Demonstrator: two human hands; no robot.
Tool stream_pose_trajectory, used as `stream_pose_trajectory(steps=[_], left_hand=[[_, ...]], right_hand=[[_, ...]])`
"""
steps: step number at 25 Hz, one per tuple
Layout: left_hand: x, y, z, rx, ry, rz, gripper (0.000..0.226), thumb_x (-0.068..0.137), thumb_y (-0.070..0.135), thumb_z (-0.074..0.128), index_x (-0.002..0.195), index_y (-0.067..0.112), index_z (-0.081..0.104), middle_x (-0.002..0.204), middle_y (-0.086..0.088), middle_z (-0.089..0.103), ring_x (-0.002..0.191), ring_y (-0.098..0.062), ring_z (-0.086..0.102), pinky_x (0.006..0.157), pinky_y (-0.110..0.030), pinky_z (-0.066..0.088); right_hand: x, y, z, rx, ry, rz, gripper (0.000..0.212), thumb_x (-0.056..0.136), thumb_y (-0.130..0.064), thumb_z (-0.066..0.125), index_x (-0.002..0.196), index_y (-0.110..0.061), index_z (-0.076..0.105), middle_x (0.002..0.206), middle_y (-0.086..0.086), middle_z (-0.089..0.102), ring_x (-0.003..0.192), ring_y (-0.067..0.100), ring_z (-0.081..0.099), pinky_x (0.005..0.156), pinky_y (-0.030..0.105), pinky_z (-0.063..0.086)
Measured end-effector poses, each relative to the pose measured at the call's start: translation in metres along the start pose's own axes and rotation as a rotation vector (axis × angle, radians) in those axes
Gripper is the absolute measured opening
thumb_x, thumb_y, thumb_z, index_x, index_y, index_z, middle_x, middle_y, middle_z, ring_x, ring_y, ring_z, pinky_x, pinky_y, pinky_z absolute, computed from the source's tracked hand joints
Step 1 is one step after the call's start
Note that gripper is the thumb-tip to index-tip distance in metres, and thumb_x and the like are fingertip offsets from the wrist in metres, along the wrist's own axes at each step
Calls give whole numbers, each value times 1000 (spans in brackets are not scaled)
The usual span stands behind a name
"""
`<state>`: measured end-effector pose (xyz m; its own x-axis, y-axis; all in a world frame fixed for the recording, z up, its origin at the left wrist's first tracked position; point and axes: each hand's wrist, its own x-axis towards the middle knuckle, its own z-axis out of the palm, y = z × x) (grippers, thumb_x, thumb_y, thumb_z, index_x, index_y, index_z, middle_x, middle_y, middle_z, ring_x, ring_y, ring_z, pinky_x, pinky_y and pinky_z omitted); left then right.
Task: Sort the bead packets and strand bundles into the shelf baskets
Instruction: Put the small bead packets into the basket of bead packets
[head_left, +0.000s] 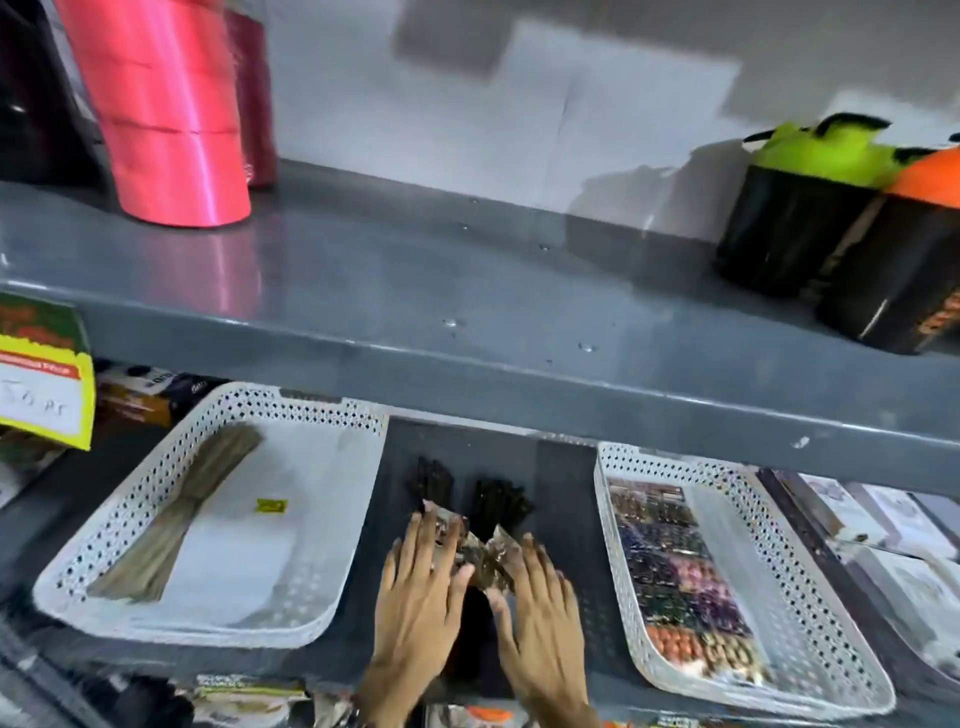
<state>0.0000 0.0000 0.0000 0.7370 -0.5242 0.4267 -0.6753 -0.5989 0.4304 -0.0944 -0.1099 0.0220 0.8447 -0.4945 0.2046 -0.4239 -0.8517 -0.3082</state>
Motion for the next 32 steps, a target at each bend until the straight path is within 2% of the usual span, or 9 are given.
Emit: stream_pose_trajectory(steps=[6, 9, 13, 16, 18, 23, 27, 29, 32], left_hand=[[1, -21, 19, 166, -150, 9, 53, 99, 44, 12, 130, 17, 44, 132, -17, 53, 119, -34, 51, 98, -43, 27], [-1, -22, 14, 221, -158, 37, 58, 98, 45, 13, 128, 14, 52, 134, -18, 50, 122, -34, 48, 99, -44, 27], [-12, -16, 5, 188, -104, 24, 58, 99, 43, 12, 131, 13, 50, 141, -17, 42, 132, -29, 31, 104, -41, 21], [-27, -12, 3, 168, -115, 62, 58, 99, 42, 13, 129, 13, 53, 143, -15, 40, 135, -27, 26, 109, -38, 13], [-32, -11, 4, 161, -144, 56, 58, 99, 43, 13, 126, 14, 56, 143, -15, 40, 136, -27, 26, 109, -37, 12], [-32, -14, 2, 136, -136, 37, 56, 99, 45, 13, 125, 20, 56, 142, -16, 41, 135, -26, 25, 106, -35, 14], [-30, -17, 0, 128, -129, 53, 58, 99, 46, 13, 123, 21, 59, 142, -15, 41, 133, -26, 29, 96, -37, 27], [-29, -17, -1, 131, -129, 51, 57, 99, 46, 13, 125, 21, 57, 143, -14, 40, 133, -26, 28, 96, -37, 27], [-28, -18, 0, 144, -127, 43, 56, 99, 46, 13, 127, 22, 55, 142, -14, 42, 133, -26, 28, 98, -39, 25]], right_hand=[[10, 11, 25, -53, -75, 72, 79, 85, -62, -9, 137, -22, 37, 142, -2, 46, 130, 18, 44, 105, 36, 39], [4, 26, 22, -4, -31, 156, 103, 66, -70, -26, 142, -23, 26, 153, -3, 25, 142, 19, 21, 114, 40, 23], [-3, 15, 17, -72, 45, 107, 62, 91, -55, 13, 132, -20, 44, 137, 1, 52, 128, 22, 47, 110, 31, 15], [1, 5, 16, -5, 4, -59, 44, 83, -36, 39, 125, -27, 49, 128, -6, 61, 119, 16, 56, 104, 32, 40], [4, -1, 9, -2, -70, -95, 43, 70, -34, 55, 113, -32, 58, 110, -15, 70, 100, 9, 67, 81, 25, 56], [9, -10, 7, 35, 19, -49, 41, 66, -16, 40, 92, -28, 70, 84, -14, 74, 73, 7, 70, 47, 14, 53], [22, -3, -7, 289, 262, 284, 47, 73, 16, 47, 107, -10, 67, 100, 11, 72, 92, 29, 67, 69, 34, 57], [23, 14, -11, 255, 381, 249, 49, 65, 21, 58, 105, -7, 67, 96, 14, 72, 87, 31, 68, 66, 34, 57], [11, 42, 6, 3, 309, 84, 43, 51, 8, 75, 91, -9, 72, 89, 6, 76, 84, 23, 72, 63, 28, 60]])
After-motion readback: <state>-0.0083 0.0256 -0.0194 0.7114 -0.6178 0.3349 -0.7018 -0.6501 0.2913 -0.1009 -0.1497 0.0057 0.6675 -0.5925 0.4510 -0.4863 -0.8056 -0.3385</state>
